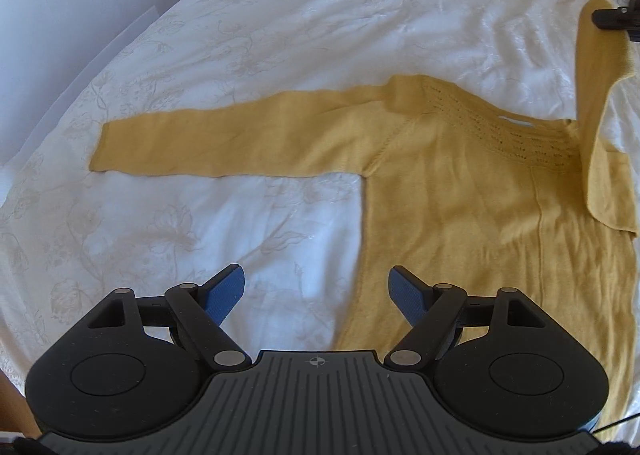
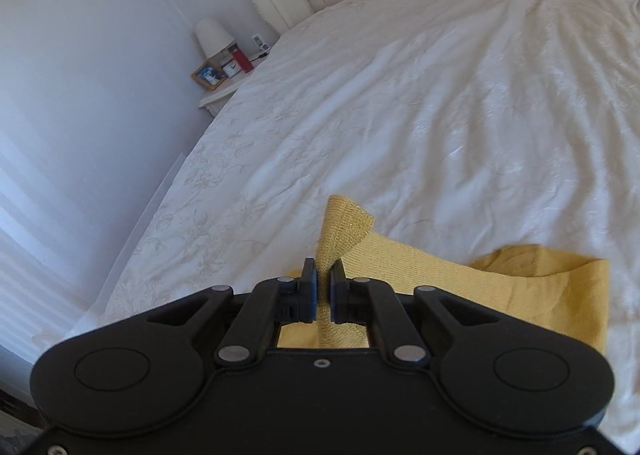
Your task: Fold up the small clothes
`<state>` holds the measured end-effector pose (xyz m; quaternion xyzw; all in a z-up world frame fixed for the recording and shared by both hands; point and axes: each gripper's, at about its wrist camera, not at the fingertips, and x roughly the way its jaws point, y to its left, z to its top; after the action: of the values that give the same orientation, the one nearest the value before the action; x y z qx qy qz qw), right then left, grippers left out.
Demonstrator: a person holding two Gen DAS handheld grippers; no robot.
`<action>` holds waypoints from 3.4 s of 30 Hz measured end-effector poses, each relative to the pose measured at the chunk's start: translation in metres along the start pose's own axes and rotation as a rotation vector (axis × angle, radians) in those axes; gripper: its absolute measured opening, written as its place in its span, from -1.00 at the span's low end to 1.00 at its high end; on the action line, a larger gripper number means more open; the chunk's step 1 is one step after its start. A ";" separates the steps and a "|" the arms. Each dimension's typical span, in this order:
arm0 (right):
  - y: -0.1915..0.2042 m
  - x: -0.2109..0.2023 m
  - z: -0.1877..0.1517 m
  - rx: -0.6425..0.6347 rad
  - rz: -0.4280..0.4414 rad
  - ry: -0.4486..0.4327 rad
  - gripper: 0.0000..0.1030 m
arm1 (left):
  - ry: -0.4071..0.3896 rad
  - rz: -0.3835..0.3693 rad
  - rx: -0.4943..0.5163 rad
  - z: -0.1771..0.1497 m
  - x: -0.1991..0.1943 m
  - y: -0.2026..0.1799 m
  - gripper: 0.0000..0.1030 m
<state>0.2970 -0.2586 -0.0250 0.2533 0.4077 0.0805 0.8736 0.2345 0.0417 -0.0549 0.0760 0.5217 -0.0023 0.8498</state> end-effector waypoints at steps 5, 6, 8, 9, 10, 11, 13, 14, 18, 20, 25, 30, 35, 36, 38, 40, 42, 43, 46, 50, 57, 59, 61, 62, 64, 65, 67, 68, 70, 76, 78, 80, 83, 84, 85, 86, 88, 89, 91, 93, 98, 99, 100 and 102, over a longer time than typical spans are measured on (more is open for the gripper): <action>0.047 0.063 -0.039 -0.061 0.001 0.127 -0.78 | 0.014 0.019 -0.006 0.001 0.011 0.028 0.53; 0.051 0.071 -0.044 -0.070 -0.003 0.144 -0.79 | 0.018 0.022 -0.009 0.001 0.013 0.032 0.53; 0.063 0.089 -0.055 -0.086 -0.002 0.182 -0.79 | 0.027 0.023 -0.017 0.001 0.018 0.040 0.53; 0.065 0.094 -0.061 -0.090 -0.001 0.197 -0.79 | 0.032 0.023 -0.021 0.001 0.020 0.043 0.53; 0.067 0.100 -0.065 -0.095 -0.004 0.209 -0.78 | 0.036 0.023 -0.024 0.001 0.022 0.045 0.53; 0.069 0.104 -0.069 -0.101 -0.008 0.219 -0.78 | 0.041 0.022 -0.027 0.001 0.025 0.048 0.53; 0.075 0.113 -0.076 -0.113 -0.015 0.235 -0.72 | 0.047 0.020 -0.029 0.001 0.028 0.051 0.53; 0.077 0.118 -0.078 -0.116 -0.015 0.245 -0.61 | 0.048 0.020 -0.030 0.002 0.029 0.051 0.53; 0.081 0.130 -0.084 -0.122 0.003 0.252 -0.54 | 0.051 0.016 -0.038 0.006 0.035 0.053 0.53; 0.081 0.133 -0.085 -0.115 0.026 0.252 -0.54 | 0.050 0.014 -0.043 0.009 0.038 0.054 0.53; 0.068 0.119 -0.083 -0.062 0.060 0.210 -0.06 | 0.036 0.008 -0.033 0.020 0.044 0.044 0.53; 0.042 0.096 -0.086 -0.063 -0.025 0.176 -0.06 | 0.008 -0.013 0.011 0.037 0.054 0.017 0.53; -0.007 0.067 -0.095 -0.029 -0.159 0.155 -0.06 | -0.028 -0.057 0.062 0.055 0.069 -0.022 0.52; -0.018 0.060 -0.097 -0.016 -0.186 0.151 -0.06 | -0.032 -0.065 0.072 0.058 0.073 -0.029 0.51; -0.041 0.049 -0.098 0.016 -0.235 0.143 -0.06 | -0.036 -0.094 0.098 0.063 0.083 -0.045 0.49; -0.066 0.037 -0.096 0.051 -0.289 0.131 -0.06 | -0.039 -0.141 0.119 0.066 0.093 -0.058 0.48; -0.091 0.026 -0.092 0.082 -0.337 0.115 -0.06 | -0.027 -0.197 0.124 0.068 0.103 -0.069 0.48; -0.101 0.022 -0.090 0.094 -0.356 0.106 -0.06 | -0.017 -0.228 0.116 0.069 0.109 -0.074 0.48; -0.126 0.016 -0.081 0.118 -0.407 0.087 -0.06 | 0.018 -0.248 0.083 0.069 0.125 -0.083 0.48; -0.157 0.020 -0.069 0.140 -0.450 0.075 -0.06 | 0.095 -0.173 0.107 0.062 0.154 -0.093 0.49; -0.190 0.045 -0.053 0.122 -0.469 0.102 -0.06 | 0.097 -0.165 0.114 0.054 0.155 -0.091 0.50; -0.196 0.053 -0.051 0.122 -0.464 0.115 -0.06 | 0.098 -0.169 0.103 0.055 0.153 -0.088 0.50; -0.203 0.061 -0.052 0.130 -0.453 0.140 -0.06 | 0.095 -0.169 0.090 0.057 0.152 -0.089 0.49; -0.205 0.063 -0.052 0.139 -0.434 0.158 -0.22 | 0.094 -0.170 0.085 0.057 0.150 -0.087 0.49; -0.205 0.065 -0.053 0.134 -0.404 0.175 -0.82 | 0.081 -0.179 0.076 0.059 0.145 -0.088 0.49; -0.201 0.063 -0.053 0.111 -0.425 0.174 -0.82 | 0.067 -0.190 0.076 0.059 0.143 -0.088 0.49; -0.197 0.054 -0.052 0.070 -0.478 0.153 -0.83 | 0.041 -0.224 0.083 0.061 0.137 -0.090 0.48; -0.201 0.050 -0.052 0.082 -0.501 0.142 -0.84 | 0.029 -0.244 0.087 0.060 0.135 -0.091 0.49; -0.213 0.048 -0.055 0.124 -0.532 0.153 -0.85 | 0.022 -0.290 0.105 0.060 0.137 -0.096 0.49; -0.226 0.055 -0.057 0.185 -0.514 0.164 -0.67 | 0.062 -0.257 0.171 0.055 0.160 -0.111 0.78; -0.221 0.050 -0.056 0.183 -0.523 0.136 -0.54 | 0.061 -0.248 0.182 0.055 0.162 -0.113 0.88; -0.210 0.044 -0.054 0.149 -0.528 0.112 -0.47 | 0.058 -0.251 0.183 0.054 0.163 -0.115 0.93; -0.188 0.031 -0.058 0.079 -0.491 0.064 0.11 | 0.036 -0.266 0.181 0.050 0.163 -0.113 0.99; -0.182 0.028 -0.061 0.062 -0.473 0.054 0.25 | 0.027 -0.269 0.181 0.048 0.162 -0.113 0.99; -0.177 0.026 -0.064 0.050 -0.460 0.052 0.29 | 0.018 -0.271 0.183 0.046 0.161 -0.111 0.99; -0.174 0.026 -0.068 0.042 -0.454 0.063 0.32 | 0.013 -0.272 0.185 0.045 0.159 -0.111 0.99; -0.172 0.031 -0.075 0.035 -0.469 0.102 0.32 | 0.013 -0.273 0.187 0.044 0.158 -0.111 0.99; -0.173 0.034 -0.081 0.033 -0.483 0.125 0.32 | 0.017 -0.275 0.187 0.044 0.158 -0.111 0.99; -0.181 0.041 -0.090 0.043 -0.526 0.166 0.32 | 0.030 -0.280 0.185 0.046 0.157 -0.110 0.99; -0.191 0.043 -0.100 0.070 -0.578 0.207 0.32 | 0.042 -0.288 0.185 0.045 0.156 -0.107 0.99; -0.193 0.017 -0.099 0.139 -0.561 0.161 0.34 | 0.059 -0.302 0.161 0.038 0.138 -0.088 0.99; -0.187 0.010 -0.097 0.132 -0.549 0.138 0.34 | 0.049 -0.301 0.139 0.035 0.131 -0.081 0.98; -0.180 0.002 -0.096 0.123 -0.536 0.114 0.35 | 0.025 -0.299 0.112 0.032 0.121 -0.072 0.98; -0.161 -0.016 -0.094 0.094 -0.498 0.052 0.57 | -0.033 -0.292 0.063 0.027 0.100 -0.053 0.97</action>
<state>0.2055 -0.3671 -0.1470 0.1830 0.4831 -0.1496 0.8431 0.2993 -0.0065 -0.1385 0.0258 0.5128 -0.1437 0.8460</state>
